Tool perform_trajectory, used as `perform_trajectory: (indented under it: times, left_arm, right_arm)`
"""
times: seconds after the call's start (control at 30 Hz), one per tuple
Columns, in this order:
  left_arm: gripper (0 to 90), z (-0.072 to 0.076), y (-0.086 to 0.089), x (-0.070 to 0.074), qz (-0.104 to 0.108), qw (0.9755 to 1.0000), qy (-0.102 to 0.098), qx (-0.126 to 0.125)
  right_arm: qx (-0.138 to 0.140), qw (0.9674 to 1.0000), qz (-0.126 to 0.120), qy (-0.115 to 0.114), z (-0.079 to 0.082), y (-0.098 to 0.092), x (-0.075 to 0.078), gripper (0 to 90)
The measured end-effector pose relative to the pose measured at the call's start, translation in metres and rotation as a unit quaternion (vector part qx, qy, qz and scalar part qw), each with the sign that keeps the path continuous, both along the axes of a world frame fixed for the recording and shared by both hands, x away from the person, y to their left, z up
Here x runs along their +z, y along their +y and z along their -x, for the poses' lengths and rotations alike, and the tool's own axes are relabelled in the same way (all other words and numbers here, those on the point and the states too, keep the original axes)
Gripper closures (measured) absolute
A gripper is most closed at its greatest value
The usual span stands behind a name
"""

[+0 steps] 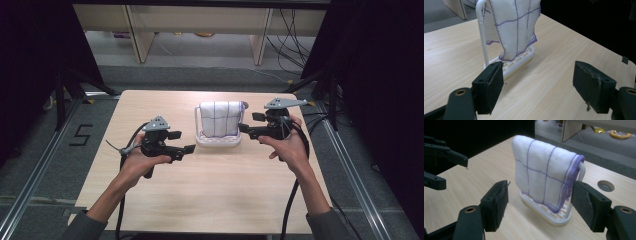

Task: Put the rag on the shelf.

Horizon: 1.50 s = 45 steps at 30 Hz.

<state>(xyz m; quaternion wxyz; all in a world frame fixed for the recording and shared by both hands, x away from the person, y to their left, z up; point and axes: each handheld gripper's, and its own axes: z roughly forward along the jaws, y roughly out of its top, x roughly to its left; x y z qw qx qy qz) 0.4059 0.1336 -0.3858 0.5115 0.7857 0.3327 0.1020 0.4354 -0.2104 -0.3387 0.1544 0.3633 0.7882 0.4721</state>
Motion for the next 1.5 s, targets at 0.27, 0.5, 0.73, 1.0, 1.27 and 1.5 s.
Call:
perform_trajectory:
  times: [0.27, 0.5, 0.73, 1.0, 1.27, 1.5]
  left_arm:
    - [24.5, 0.008, 0.0, -0.002, -0.001, 1.0, -0.003, -0.005]
    - [24.2, 0.019, 0.003, -0.009, 0.003, 0.9999, -0.008, -0.007]
    - [24.1, 0.023, 0.005, -0.015, -0.002, 0.9999, -0.01, -0.006]
    - [24.0, 0.027, 0.008, -0.023, -0.013, 0.9999, -0.009, -0.004]
    - [23.6, 0.034, 0.012, -0.041, -0.024, 0.9997, 0.005, -0.008]
    - [23.0, 0.043, 0.015, -0.054, -0.035, 0.9994, 0.004, -0.002]
  right_arm:
    - [0.012, 0.9999, -0.004, -0.005, 0.005, -0.001, -0.008, 30.7]
    - [0.007, 0.9999, -0.013, 0.003, 0.014, -0.001, -0.018, 29.9]
    - [0.013, 0.9997, -0.02, 0.002, 0.019, -0.001, -0.026, 29.7]
    - [0.02, 0.9997, -0.015, 0.007, 0.025, 0.001, -0.035, 29.3]
    - [0.021, 0.9992, -0.018, 0.03, 0.033, -0.001, -0.051, 28.9]
    - [0.035, 0.999, 0.006, 0.028, 0.033, 0.0, -0.065, 28.6]
